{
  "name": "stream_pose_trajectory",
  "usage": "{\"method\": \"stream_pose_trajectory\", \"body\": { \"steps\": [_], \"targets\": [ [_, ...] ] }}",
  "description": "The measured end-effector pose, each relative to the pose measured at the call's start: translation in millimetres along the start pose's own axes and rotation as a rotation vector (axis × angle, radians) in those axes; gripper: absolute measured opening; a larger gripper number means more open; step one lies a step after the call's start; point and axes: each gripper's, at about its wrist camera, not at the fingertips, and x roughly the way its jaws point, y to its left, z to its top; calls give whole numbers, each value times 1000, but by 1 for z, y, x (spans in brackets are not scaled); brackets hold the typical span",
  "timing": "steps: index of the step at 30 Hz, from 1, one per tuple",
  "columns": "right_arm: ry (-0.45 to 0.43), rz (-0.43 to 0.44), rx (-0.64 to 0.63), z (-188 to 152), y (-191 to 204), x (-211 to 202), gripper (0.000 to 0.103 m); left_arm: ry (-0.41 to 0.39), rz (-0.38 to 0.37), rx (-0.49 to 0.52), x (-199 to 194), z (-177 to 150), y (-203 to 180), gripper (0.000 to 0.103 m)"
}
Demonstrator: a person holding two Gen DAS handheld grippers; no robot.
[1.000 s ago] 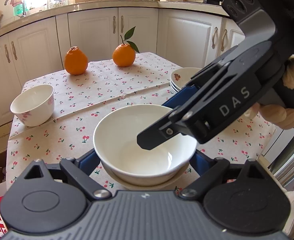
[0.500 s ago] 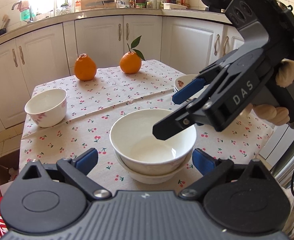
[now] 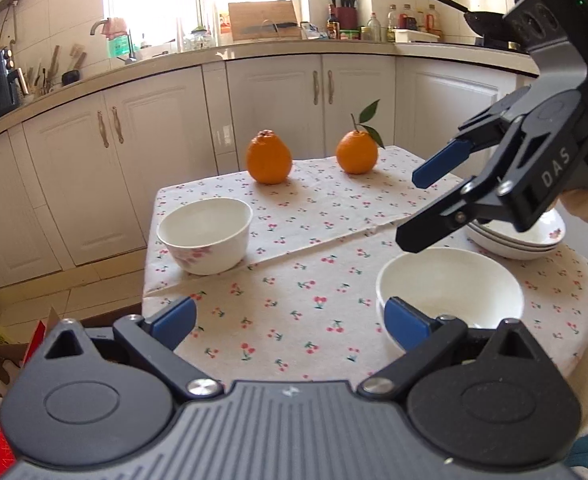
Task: Organize plates and bowls
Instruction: 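Move the right gripper to the pink-patterned white bowl and grasp its rim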
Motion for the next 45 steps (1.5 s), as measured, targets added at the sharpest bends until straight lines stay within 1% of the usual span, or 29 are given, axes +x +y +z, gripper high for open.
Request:
{"method": "stream_pose_trajectory", "body": {
  "steps": [2,6,13,17,20,21,25,29,32,33,36,41,43,45],
  "targets": [
    [-2,2,-20,12,-1,6,101,-3,22,3,11,4,9,100],
    [-9,4,-54,38,-5,20,101,-9,41,-3,34,11,28,100],
    [35,40,-73,79,-20,58,100,-7,58,-6,76,19,56,100],
    [68,58,-69,97,-32,87,99,2,45,-33,98,20,72,100],
    [96,69,-49,108,-41,109,95,-2,34,-61,110,20,80,99],
    [106,70,-39,112,-45,117,92,-4,33,-65,114,20,82,99],
    [139,91,1,120,-57,144,85,-10,9,-82,127,20,87,99],
    [161,101,19,124,-64,164,83,-1,-17,-90,139,19,90,97],
    [175,114,27,127,-67,176,80,-4,-33,-95,144,20,92,97],
    [178,118,28,128,-67,179,77,-7,-37,-93,144,20,93,97],
    [187,121,33,130,-69,188,74,-6,-49,-89,149,22,94,97],
    [195,141,59,133,-72,199,67,0,-62,-94,156,23,97,96],
    [201,143,71,133,-75,203,60,2,-64,-92,157,23,97,96],
    [204,149,82,133,-78,205,59,0,-65,-88,157,23,97,96]
  ]
}}
